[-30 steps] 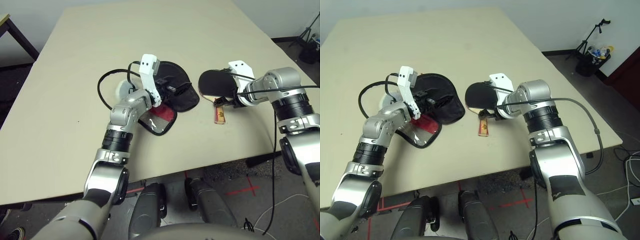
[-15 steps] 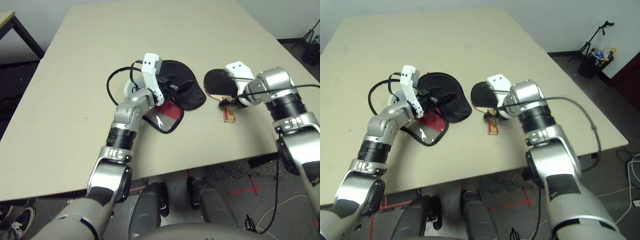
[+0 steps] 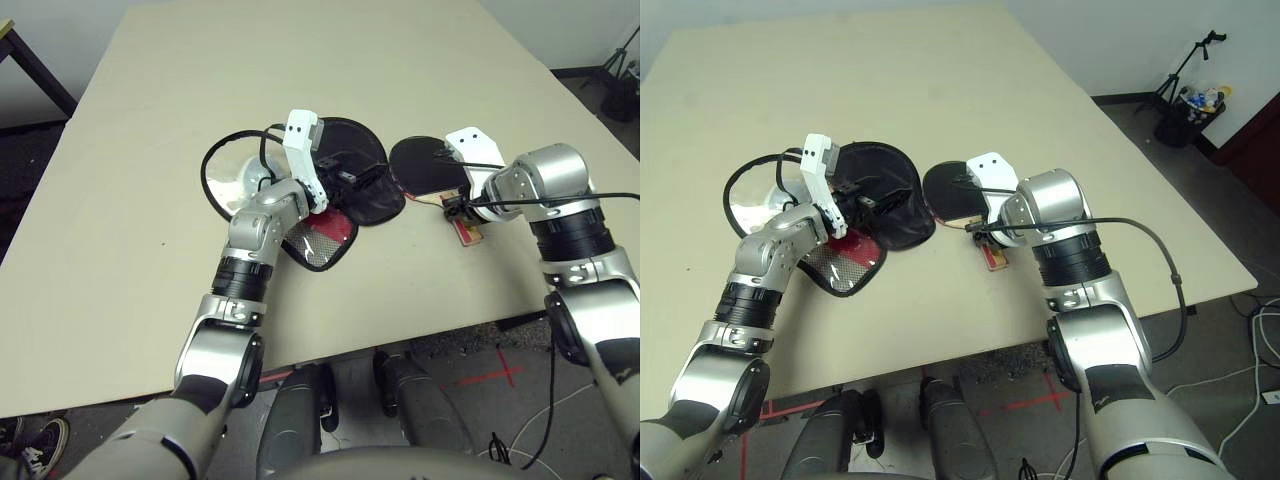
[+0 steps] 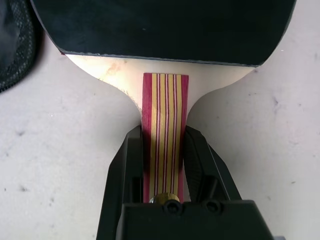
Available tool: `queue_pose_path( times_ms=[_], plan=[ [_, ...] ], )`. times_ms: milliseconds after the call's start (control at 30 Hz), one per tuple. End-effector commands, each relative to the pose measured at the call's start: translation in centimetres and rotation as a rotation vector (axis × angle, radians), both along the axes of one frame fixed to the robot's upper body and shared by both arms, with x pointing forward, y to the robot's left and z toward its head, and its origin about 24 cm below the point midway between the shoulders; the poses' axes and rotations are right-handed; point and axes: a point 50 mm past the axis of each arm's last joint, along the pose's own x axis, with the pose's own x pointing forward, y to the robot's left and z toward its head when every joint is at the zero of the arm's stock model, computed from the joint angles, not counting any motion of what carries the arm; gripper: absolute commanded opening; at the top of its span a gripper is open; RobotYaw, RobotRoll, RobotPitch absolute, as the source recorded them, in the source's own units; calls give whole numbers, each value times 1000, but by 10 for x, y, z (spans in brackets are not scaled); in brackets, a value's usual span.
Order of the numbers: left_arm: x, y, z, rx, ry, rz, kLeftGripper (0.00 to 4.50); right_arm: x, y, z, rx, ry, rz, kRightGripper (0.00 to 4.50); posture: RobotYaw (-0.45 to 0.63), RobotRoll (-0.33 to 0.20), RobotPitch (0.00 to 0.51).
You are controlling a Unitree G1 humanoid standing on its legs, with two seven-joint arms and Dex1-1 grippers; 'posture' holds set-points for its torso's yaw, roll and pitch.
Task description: Store the ping-pong paddle in its case and zip it.
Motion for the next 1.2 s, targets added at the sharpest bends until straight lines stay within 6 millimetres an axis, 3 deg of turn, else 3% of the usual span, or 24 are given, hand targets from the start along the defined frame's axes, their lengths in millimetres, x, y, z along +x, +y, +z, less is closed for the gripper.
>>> queue_pose_path(
  times_ms=[33, 100, 167, 333, 433, 667, 933, 1200],
  plan=[
    [2, 0, 2, 2, -3, -3, 4500, -5, 2, -8, -9, -4, -40, 1132, -262, 0, 190],
    [4, -1, 6, -4, -14, -1, 4500, 14, 39, 28, 1, -69, -42, 1132, -261, 0, 182],
    [5, -1, 8, -6, -20, 0, 4500, 22, 60, 49, -3, -82, -46, 1130, -260, 0, 180],
    [9, 6, 17, -18, -50, 31, 4500, 32, 72, 66, 19, -91, -60, 1128, -249, 0, 163],
    [12, 19, 34, -16, -93, 77, 4500, 41, 84, 76, 59, -137, -25, 1128, -236, 0, 154],
    [13, 61, 59, 27, -144, 183, 4500, 47, 108, 74, 97, -136, 57, 1128, -159, 0, 157],
    [0, 110, 70, 86, -156, 327, 4500, 48, 135, 71, 134, -138, 162, 1128, -73, 0, 162],
    [-15, 107, 63, 73, -138, 353, 4500, 47, 140, 57, 127, -97, 199, 1128, -20, 0, 171]
  ],
)
